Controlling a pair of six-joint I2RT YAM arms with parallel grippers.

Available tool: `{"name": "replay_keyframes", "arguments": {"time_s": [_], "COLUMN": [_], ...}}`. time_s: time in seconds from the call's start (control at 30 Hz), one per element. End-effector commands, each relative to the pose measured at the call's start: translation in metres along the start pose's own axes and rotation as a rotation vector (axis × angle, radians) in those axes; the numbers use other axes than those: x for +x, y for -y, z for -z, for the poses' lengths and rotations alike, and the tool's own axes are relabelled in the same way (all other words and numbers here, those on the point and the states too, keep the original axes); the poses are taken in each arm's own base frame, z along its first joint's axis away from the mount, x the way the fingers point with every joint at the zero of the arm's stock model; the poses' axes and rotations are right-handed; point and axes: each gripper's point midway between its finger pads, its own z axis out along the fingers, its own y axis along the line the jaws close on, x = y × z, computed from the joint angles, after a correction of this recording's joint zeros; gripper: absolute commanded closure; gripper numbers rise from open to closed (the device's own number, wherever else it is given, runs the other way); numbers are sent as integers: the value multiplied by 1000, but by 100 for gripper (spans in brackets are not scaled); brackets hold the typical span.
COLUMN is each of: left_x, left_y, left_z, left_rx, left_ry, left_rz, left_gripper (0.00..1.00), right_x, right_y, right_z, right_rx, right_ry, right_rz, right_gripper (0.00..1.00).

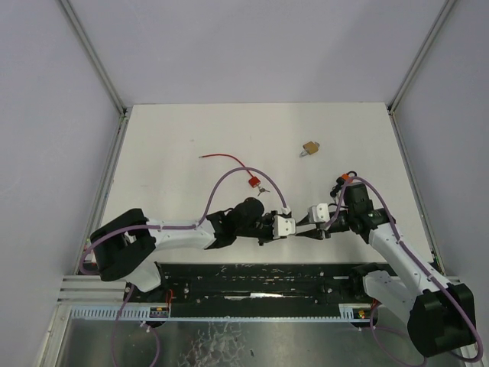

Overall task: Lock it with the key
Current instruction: Lock the lock.

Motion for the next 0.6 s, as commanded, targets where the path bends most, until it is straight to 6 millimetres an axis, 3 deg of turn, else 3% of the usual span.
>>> {"name": "replay_keyframes", "arguments": {"time_s": [0.0, 0.57], "left_x": [-25, -33], "left_y": [-8, -11], "left_z": [-5, -9], "left_rx": [-24, -34], "left_ry": [61, 73], "left_rz": [-10, 7], "left_gripper": [100, 100], "right_x": [-8, 1], "right_y": [5, 5], "right_z": [-4, -9], "right_rx": [15, 35], "right_ry": [71, 62], "right_rz": [-17, -60], "right_gripper": [64, 77]}}
